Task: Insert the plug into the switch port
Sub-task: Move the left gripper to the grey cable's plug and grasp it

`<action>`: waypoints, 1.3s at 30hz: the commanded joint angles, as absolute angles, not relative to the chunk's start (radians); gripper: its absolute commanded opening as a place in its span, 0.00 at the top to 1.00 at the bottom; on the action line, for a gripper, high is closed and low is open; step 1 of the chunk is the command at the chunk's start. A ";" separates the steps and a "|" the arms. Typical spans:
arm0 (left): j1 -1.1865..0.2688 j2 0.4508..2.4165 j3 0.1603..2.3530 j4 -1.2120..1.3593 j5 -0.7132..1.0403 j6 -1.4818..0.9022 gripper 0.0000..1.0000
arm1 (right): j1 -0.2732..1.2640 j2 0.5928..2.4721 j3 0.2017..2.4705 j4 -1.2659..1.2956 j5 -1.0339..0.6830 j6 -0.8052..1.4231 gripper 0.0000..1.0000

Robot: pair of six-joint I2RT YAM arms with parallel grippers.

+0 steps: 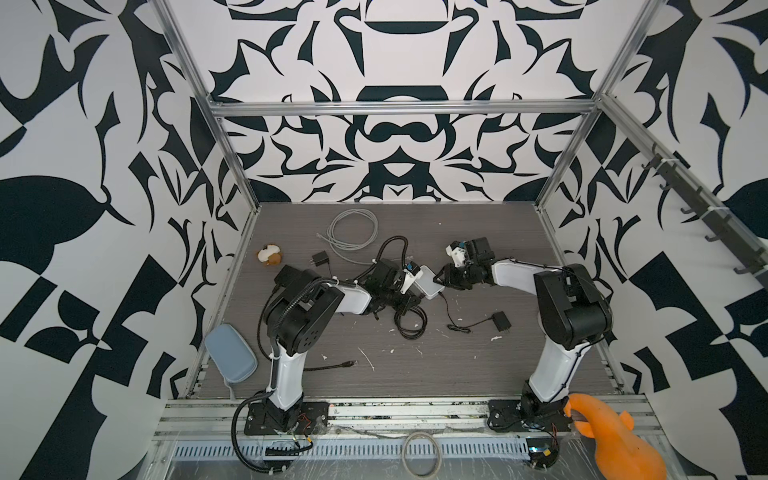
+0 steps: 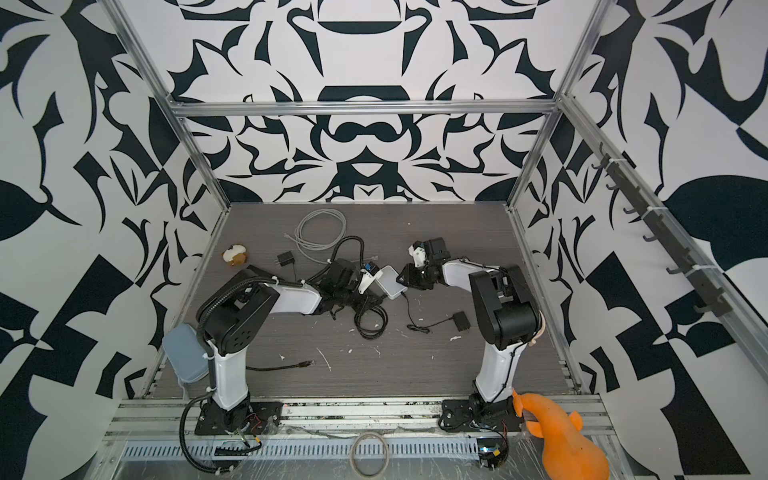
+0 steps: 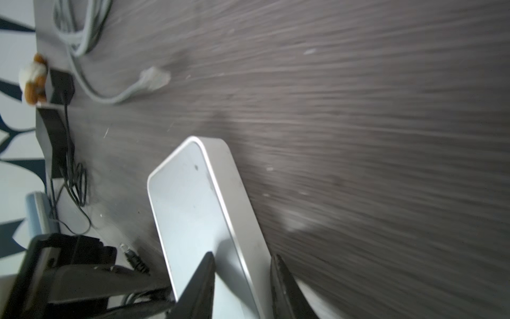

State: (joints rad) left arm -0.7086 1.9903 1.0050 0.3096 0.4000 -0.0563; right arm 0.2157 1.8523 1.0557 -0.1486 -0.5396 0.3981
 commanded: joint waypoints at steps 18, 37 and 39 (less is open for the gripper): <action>-0.526 1.831 1.201 -0.087 0.207 0.087 0.48 | 0.143 1.885 1.426 -0.418 -0.518 0.312 0.50; -0.499 2.209 1.659 -0.415 0.245 0.369 0.48 | 0.192 1.919 1.422 -0.391 -0.574 0.278 0.50; -0.499 2.229 1.682 -0.442 0.248 0.385 0.49 | 0.194 1.928 1.420 -0.385 -0.577 0.277 0.50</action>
State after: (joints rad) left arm -0.5034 2.2024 1.6428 -0.3637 0.2134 0.3367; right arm 0.1852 1.9217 1.4162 -0.3985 -0.5564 0.2981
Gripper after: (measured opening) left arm 0.519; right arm 0.498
